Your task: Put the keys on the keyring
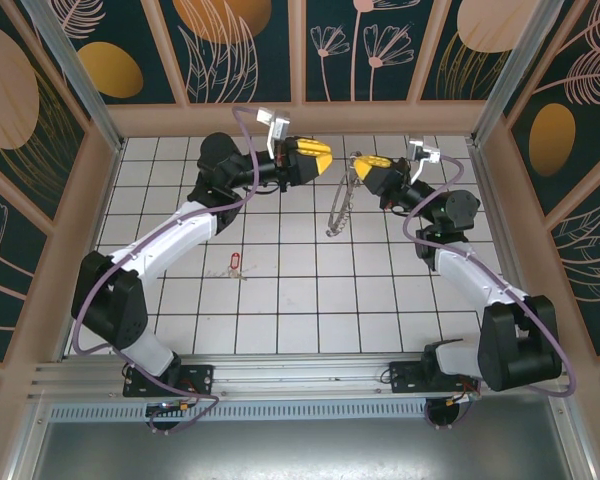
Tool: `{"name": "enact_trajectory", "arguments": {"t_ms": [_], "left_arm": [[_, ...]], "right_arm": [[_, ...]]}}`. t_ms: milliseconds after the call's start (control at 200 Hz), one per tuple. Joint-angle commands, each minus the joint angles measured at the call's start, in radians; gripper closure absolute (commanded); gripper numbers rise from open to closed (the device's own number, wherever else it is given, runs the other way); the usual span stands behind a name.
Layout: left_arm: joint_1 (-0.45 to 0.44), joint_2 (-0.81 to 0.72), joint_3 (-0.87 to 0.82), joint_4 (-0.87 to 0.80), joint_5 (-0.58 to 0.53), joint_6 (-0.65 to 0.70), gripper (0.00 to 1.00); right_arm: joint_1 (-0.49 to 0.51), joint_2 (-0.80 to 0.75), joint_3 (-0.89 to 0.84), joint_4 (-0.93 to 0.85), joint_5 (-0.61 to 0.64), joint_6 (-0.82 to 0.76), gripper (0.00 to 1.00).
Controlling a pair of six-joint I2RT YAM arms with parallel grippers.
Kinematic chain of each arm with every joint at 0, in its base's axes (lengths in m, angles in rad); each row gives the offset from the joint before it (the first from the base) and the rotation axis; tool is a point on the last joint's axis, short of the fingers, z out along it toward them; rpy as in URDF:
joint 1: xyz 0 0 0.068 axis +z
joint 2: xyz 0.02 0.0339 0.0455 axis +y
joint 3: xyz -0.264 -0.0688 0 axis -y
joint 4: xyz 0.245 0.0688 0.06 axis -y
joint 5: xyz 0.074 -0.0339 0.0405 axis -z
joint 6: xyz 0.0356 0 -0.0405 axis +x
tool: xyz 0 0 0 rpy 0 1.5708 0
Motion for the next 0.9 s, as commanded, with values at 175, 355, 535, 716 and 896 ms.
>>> {"name": "enact_trajectory", "arguments": {"t_ms": [175,355,535,716,896], "left_arm": [[-0.039,0.048,-0.019,0.138,-0.007,-0.077,0.68],[-0.049,0.063,-0.016,0.167,-0.013,-0.095,0.69],[-0.057,0.076,-0.005,0.167,-0.017,-0.097,0.69],[-0.063,0.084,0.007,0.168,-0.018,-0.1,0.7],[-0.067,0.083,0.015,0.171,-0.02,-0.102,0.76]], "right_arm": [[0.024,0.027,-0.005,0.171,0.05,0.076,1.0],[0.034,0.033,0.0,0.171,0.048,0.077,1.0],[0.041,0.034,0.0,0.168,0.046,0.074,1.0],[0.047,0.038,0.005,0.156,0.04,0.067,1.0],[0.052,0.035,0.003,0.147,0.041,0.062,1.0]]}}
